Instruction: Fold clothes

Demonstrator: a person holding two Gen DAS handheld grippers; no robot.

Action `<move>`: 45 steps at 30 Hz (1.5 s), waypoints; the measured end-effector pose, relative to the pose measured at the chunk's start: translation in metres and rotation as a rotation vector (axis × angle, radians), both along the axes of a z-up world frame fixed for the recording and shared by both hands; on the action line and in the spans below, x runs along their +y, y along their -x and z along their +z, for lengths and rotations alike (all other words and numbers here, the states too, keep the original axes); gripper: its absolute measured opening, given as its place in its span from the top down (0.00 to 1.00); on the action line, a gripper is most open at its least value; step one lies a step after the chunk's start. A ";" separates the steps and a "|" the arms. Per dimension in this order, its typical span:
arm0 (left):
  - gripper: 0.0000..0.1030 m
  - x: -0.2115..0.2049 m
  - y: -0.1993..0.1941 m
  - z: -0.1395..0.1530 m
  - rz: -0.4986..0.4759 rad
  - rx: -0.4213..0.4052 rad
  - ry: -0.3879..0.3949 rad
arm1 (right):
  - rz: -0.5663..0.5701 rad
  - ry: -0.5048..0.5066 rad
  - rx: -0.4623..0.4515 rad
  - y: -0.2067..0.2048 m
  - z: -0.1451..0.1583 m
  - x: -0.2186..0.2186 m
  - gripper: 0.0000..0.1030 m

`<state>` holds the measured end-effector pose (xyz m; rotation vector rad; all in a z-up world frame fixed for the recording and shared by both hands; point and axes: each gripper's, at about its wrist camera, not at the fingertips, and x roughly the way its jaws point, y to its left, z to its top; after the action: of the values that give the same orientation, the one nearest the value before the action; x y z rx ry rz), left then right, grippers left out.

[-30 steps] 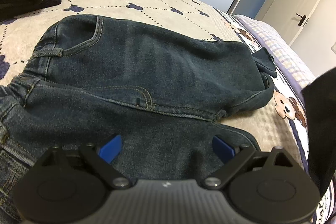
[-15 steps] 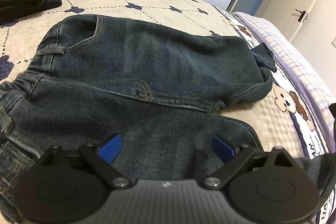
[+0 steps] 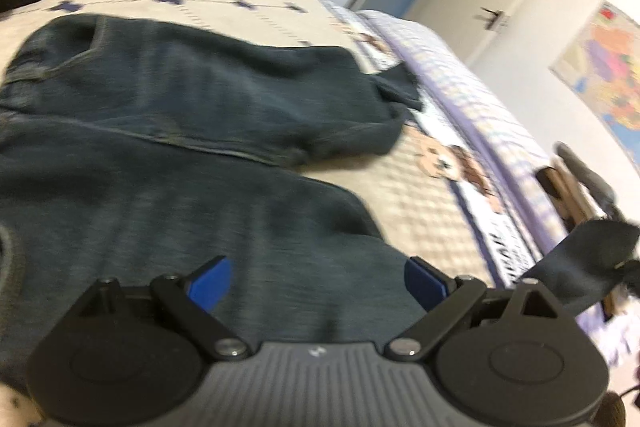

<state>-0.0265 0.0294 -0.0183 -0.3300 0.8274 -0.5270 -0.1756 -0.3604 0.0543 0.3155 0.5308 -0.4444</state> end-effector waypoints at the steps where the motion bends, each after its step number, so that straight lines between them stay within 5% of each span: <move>1: 0.08 -0.005 0.002 0.000 -0.024 -0.010 0.008 | -0.013 -0.012 0.014 0.007 -0.008 -0.005 0.92; 8: 0.08 -0.042 0.020 -0.002 -0.210 -0.072 -0.008 | -0.069 -0.157 0.090 0.041 -0.037 -0.032 0.82; 19: 0.08 -0.069 0.036 -0.006 -0.402 -0.091 -0.015 | -0.207 -0.176 0.087 0.075 -0.030 -0.072 0.76; 31: 0.09 -0.084 0.051 -0.009 -0.521 -0.111 -0.047 | -0.160 -0.354 0.139 0.019 -0.043 -0.088 0.66; 45: 0.20 -0.105 0.053 -0.020 -0.563 -0.112 -0.063 | -0.351 -0.603 0.327 -0.043 -0.070 -0.116 0.65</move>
<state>-0.0798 -0.0753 -0.0386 -0.0009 0.8236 -1.0316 -0.1326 -0.4761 -0.0158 0.9343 0.9342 -0.6773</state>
